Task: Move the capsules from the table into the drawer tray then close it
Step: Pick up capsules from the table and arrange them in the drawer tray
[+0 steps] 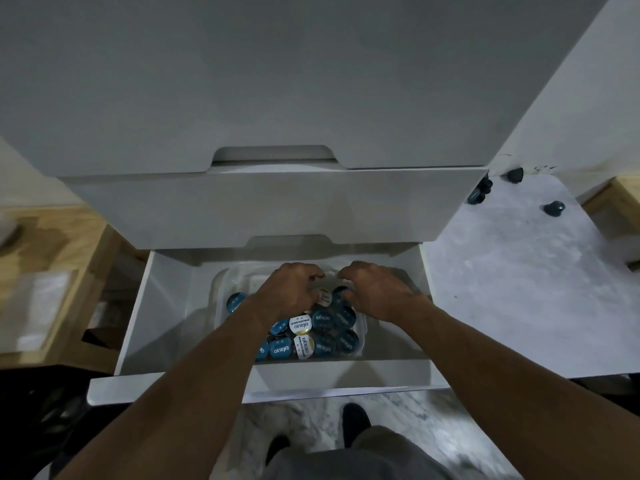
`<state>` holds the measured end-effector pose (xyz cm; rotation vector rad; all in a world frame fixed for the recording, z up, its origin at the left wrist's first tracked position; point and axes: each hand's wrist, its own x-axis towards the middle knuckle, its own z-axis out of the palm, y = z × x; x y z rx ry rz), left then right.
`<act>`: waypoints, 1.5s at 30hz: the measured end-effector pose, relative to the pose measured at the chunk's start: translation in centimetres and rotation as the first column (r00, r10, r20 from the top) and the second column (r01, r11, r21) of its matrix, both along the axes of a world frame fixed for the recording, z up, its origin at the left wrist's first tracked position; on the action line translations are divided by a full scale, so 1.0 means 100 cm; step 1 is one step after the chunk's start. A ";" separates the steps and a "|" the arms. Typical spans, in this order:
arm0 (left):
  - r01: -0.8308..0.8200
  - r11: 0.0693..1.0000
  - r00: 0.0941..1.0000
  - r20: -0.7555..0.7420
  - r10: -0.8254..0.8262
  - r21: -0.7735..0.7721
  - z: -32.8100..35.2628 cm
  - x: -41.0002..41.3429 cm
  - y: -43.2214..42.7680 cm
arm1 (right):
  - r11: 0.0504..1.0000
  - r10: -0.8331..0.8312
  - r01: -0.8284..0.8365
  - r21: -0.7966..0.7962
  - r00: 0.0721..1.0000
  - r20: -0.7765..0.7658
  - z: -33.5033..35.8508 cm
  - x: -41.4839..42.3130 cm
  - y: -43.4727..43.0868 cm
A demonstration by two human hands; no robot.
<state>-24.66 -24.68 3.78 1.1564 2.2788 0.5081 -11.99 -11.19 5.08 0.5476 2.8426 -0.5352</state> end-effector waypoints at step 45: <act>0.398 0.870 0.765 -0.629 -0.140 0.291 0.089 0.247 0.265 | 0.716 -0.587 0.675 0.181 0.721 -0.369 0.065 0.279 0.205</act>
